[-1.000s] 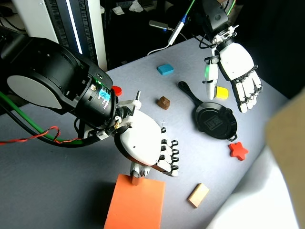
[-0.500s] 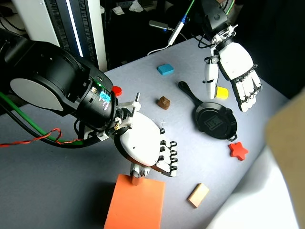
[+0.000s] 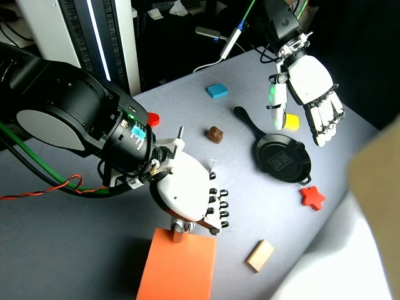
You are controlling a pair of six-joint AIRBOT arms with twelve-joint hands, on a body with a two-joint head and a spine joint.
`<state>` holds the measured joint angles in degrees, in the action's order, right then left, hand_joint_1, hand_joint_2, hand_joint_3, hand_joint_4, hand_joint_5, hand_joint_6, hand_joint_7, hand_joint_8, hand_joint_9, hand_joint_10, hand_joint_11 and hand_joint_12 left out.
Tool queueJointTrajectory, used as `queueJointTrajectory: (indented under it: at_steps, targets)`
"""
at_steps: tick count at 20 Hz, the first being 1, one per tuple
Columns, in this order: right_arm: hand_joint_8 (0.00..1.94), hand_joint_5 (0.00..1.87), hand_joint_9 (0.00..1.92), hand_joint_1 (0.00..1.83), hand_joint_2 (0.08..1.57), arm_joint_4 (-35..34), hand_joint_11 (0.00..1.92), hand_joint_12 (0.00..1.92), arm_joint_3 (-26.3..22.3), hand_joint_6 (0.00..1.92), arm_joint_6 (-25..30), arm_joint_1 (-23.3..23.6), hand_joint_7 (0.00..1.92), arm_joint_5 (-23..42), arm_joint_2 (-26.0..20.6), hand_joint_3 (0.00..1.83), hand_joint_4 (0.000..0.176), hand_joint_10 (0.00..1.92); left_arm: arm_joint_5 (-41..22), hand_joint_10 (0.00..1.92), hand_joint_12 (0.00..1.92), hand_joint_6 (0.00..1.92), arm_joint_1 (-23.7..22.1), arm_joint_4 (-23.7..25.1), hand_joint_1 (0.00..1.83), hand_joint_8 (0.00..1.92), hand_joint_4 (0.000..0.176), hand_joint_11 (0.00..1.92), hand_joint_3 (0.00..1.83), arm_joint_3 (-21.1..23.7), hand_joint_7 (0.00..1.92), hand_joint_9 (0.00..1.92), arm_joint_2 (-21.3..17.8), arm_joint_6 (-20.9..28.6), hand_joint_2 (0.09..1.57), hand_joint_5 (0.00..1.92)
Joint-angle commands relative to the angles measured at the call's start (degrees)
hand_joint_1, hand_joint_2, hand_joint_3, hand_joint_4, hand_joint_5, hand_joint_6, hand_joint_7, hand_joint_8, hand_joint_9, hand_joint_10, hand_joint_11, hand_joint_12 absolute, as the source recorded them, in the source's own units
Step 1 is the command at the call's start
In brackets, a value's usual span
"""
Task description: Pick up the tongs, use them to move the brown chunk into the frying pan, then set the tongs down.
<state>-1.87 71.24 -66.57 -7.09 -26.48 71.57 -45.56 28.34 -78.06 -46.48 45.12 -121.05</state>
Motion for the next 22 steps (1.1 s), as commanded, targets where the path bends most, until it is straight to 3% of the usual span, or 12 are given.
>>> queueJointTrajectory:
  at_steps: [1, 2, 4, 17, 18, 22]
  targets:
    - [0.01, 0.24, 0.22, 1.00, 1.18, -0.02, 0.00, 0.85, 0.06, 0.04, 0.08, 0.35, 0.26, 4.80, -0.31, 0.04, 0.000, 0.05, -3.90, 0.00, 0.94, 0.00, 0.01, 3.37, 0.18, 0.00, 0.036, 0.00, 0.00, -0.09, 0.24, 0.24, -0.39, -0.01, 1.28, 0.19]
    - [0.01, 0.24, 0.22, 1.00, 1.18, -0.02, 0.00, 0.85, 0.06, 0.04, 0.06, 0.34, 0.26, 4.80, -0.31, 0.04, 0.000, 0.05, -3.91, 0.00, 0.94, 0.00, 0.00, 3.37, 0.18, 0.00, 0.036, 0.00, 0.00, -0.10, 0.24, 0.24, -0.39, -0.01, 1.28, 0.19]
    - [0.02, 0.31, 0.28, 1.00, 1.18, -0.02, 0.00, 1.04, 0.06, 0.05, -0.08, 0.25, 0.34, 4.95, -0.33, 0.03, 0.000, 0.07, -3.91, 0.00, 0.93, 0.00, 0.00, 3.37, 0.16, 0.00, 0.037, 0.00, 0.00, -0.09, 0.24, 0.25, -0.39, -0.01, 1.28, 0.20]
    - [0.03, 0.44, 0.37, 1.03, 1.19, -0.04, 0.00, 1.19, -0.01, 0.08, -0.57, 1.01, 0.47, 6.08, -0.85, 0.02, 0.000, 0.10, -3.91, 0.00, 0.96, 0.00, 0.03, 3.37, 0.17, 0.00, 0.039, 0.00, 0.00, -0.10, 0.24, 0.24, -0.39, 0.01, 1.28, 0.20]
    - [0.04, 0.51, 0.44, 1.03, 1.18, -0.04, 0.00, 1.34, -0.09, 0.10, -0.63, 1.01, 0.55, 6.11, -0.89, 0.01, 0.000, 0.13, -3.91, 0.00, 0.94, 0.01, 0.03, 3.36, 0.21, 0.00, 0.032, 0.00, 0.00, -0.12, 0.24, 0.24, -0.39, 0.01, 1.28, 0.21]
    - [0.03, 0.55, 0.48, 1.04, 1.19, -0.04, 0.00, 1.44, -0.39, 0.12, -0.85, 1.10, 0.60, 6.37, -1.04, 0.01, 0.000, 0.19, -3.91, 0.01, 0.97, 0.01, 0.04, 3.35, 0.18, 0.01, 0.037, 0.00, 0.00, -0.11, 0.26, 0.26, -0.39, 0.01, 1.28, 0.20]
